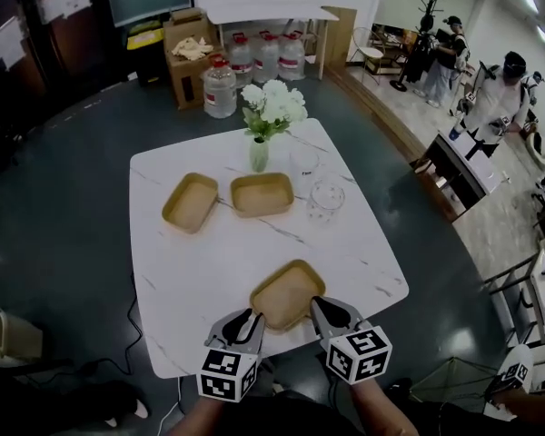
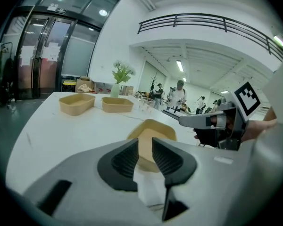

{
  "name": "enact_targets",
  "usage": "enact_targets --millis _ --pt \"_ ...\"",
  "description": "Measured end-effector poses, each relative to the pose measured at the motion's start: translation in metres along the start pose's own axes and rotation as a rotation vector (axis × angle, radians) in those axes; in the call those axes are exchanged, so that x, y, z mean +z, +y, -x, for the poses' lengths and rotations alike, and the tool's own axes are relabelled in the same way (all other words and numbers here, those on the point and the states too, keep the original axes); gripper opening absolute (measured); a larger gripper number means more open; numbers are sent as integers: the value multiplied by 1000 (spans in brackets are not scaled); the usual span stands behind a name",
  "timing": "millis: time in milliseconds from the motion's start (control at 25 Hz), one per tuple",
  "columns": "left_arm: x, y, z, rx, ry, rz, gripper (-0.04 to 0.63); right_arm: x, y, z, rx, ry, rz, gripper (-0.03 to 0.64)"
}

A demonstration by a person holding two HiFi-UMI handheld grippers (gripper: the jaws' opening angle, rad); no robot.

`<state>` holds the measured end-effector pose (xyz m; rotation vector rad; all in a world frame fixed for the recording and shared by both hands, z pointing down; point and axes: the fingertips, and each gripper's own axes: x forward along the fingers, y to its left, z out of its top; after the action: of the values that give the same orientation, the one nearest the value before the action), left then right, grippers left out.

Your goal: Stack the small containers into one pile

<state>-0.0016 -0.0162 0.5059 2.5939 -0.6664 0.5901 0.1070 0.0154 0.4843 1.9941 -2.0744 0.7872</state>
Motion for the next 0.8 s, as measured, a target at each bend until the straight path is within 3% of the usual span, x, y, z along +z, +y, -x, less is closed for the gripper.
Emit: enact_targets --millis 280,800 --pt "-4 20 -16 -4 52 37 103 14 -23 -28 -33 26 6 5" --pt "-8 36 -34 -44 85 125 114 20 -55 -67 -47 133 85 74"
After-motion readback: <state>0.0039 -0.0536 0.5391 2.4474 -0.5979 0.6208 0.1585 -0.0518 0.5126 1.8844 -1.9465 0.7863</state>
